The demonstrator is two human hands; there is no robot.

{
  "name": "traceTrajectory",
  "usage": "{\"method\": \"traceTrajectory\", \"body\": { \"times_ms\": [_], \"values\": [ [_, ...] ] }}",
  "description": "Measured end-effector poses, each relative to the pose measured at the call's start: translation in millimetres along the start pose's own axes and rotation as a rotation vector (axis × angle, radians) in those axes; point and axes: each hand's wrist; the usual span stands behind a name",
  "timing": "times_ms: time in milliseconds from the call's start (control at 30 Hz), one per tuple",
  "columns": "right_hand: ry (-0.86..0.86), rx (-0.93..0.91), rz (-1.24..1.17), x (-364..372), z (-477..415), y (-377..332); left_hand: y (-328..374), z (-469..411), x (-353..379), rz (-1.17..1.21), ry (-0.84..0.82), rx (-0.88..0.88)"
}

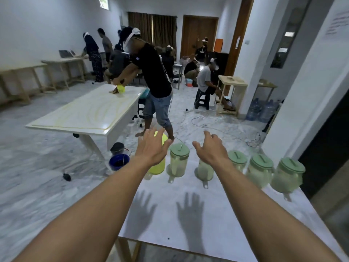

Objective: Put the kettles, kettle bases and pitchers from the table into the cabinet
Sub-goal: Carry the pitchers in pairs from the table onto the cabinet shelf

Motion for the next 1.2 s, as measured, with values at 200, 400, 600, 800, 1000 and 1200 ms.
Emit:
{"method": "traceTrajectory", "body": {
  "times_ms": [200,400,600,800,1000,1200],
  "values": [
    [-0.058,0.063,-0.031,85.5,-19.4,-33.7,-75.7,-31.6,38.3,0.03,-0.067,-0.03],
    [-0.133,0.141,-0.016,159.9,-16.8,-33.7,-115.5,-29.0,87.7,0.147,-0.086,-0.216],
    [-0.16,0.313,-0.147,218.8,-23.6,-19.9,-128.2,-45.5,136.9,0.354,-0.098,-0.463],
    [-0.132,0.529,-0.421,263.7,-22.3,-9.9,-127.2,-49.3,171.9,0.517,-0.107,-0.653],
    [-0.069,0.586,-0.589,286.6,-30.4,-8.5,-122.2,-56.3,187.6,0.541,0.022,-0.694],
    [0.017,0.645,-0.631,297.0,-36.5,-7.9,-127.7,-57.4,199.5,0.59,0.087,-0.75]
  ]
}}
Point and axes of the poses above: each hand's wrist, its own z-axis away from the middle knuckle, its own x-axis out of the palm, y = z × x, and after that the axes turned 12 degrees about y, right-handed
